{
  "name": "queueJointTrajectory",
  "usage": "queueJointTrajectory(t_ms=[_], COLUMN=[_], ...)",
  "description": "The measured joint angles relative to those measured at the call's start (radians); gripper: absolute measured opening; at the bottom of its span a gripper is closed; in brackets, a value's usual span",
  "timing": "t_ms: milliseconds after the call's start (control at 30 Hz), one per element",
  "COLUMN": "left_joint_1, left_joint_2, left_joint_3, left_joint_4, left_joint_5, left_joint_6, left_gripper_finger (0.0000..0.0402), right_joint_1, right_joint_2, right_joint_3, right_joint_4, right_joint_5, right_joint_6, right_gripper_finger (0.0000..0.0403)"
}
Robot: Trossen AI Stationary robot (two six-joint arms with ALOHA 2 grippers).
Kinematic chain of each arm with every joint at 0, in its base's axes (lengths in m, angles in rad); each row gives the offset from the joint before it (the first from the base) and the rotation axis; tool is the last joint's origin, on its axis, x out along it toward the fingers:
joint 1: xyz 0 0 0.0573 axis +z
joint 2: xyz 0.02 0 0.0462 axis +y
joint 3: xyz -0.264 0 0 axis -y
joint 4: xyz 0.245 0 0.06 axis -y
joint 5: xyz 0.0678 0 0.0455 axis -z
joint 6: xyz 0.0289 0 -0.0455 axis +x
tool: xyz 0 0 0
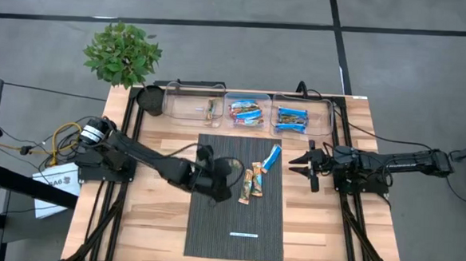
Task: Pick and place Granola Bars by type
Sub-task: Put the orange granola bar into the left transparent bin
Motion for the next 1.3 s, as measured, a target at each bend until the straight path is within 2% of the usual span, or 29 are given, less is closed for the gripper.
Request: queueJointTrajectory(t_ms=[333, 467, 667, 1033, 1300], left_joint_1=[0.126, 0.159, 0.191, 0.243, 0.362], left_joint_2=[-0.034, -0.046, -0.052, -0.051, -0.076], left_joint_3=[0.002, 0.002, 0.001, 0.001, 0.000], left_joint_4=[0.018, 0.019, 0.057, 0.078, 0.069], left_joint_5=[-0.187, -0.227, -0.243, -0.243, -0.227], left_joint_6=[0.200, 0.244, 0.297, 0.300, 0.307], left_gripper_finger=[0.0030, 0.0030, 0.0030, 0.0030, 0.0030], right_joint_1=[0.000, 0.000, 0.000, 0.000, 0.000], right_joint_2=[0.000, 0.000, 0.000, 0.000, 0.000], right_joint_3=[0.000, 0.000, 0.000, 0.000, 0.000], right_joint_4=[0.000, 0.000, 0.000, 0.000, 0.000], right_joint_5=[0.000, 0.000, 0.000, 0.000, 0.000], right_joint_6=[0.000, 0.000, 0.000, 0.000, 0.000], right_gripper_finger=[0.0102, 0.0102, 0.0102, 0.0102, 0.0102])
